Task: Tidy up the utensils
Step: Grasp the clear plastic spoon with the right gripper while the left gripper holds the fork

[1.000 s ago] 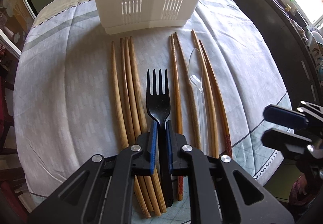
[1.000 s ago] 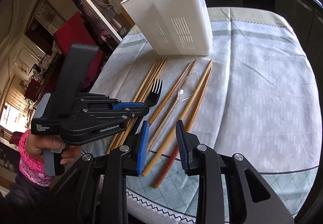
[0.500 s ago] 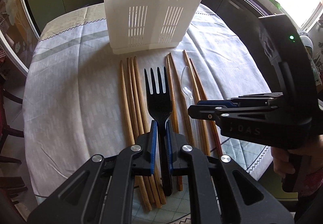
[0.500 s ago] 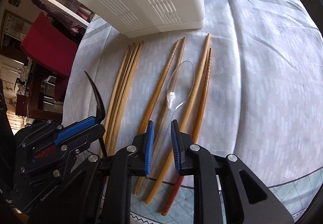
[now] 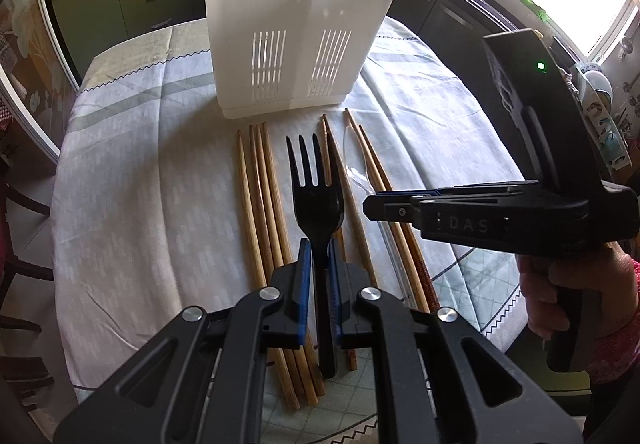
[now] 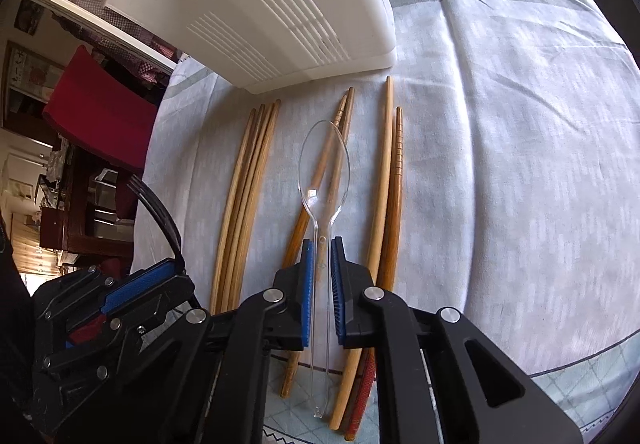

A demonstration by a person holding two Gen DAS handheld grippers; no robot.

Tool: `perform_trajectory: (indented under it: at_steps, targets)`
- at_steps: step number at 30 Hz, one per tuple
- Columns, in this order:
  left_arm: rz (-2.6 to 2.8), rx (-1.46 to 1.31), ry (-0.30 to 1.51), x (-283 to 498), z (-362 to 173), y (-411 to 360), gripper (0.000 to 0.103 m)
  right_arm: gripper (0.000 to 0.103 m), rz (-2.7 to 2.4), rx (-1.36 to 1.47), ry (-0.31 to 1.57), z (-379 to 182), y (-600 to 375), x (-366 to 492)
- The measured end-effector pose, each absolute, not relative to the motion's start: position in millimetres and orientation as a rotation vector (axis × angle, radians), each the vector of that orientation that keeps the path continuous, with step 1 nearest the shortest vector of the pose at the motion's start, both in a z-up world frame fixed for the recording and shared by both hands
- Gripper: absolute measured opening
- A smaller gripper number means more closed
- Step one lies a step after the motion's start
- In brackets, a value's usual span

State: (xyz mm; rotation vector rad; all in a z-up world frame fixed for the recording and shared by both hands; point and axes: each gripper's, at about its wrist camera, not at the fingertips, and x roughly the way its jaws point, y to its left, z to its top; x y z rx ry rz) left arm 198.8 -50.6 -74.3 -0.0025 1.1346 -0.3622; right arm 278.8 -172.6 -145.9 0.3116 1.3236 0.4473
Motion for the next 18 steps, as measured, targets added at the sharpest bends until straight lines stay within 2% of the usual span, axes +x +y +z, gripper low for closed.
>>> perform_trajectory:
  at_steps: [4,12,15,18]
  targets:
    - [-0.374,-0.023,1.089,202.2,-51.6,-47.8,0.009,0.010,0.511,0.369,1.237,-122.1,-186.7,265.5]
    - [-0.371,-0.034,0.905,232.9,27.2,-51.0,0.009,0.010,0.631,0.473,1.047,-76.7,-218.8,245.9]
    - [-0.347,0.000,0.933,249.2,34.6,-60.3,0.009,0.010,0.663,0.487,1.023,-70.2,-233.1,245.2]
    - [-0.325,0.038,1.050,255.3,10.6,-71.3,0.009,0.010,0.679,0.483,1.015,-61.2,-246.8,244.2]
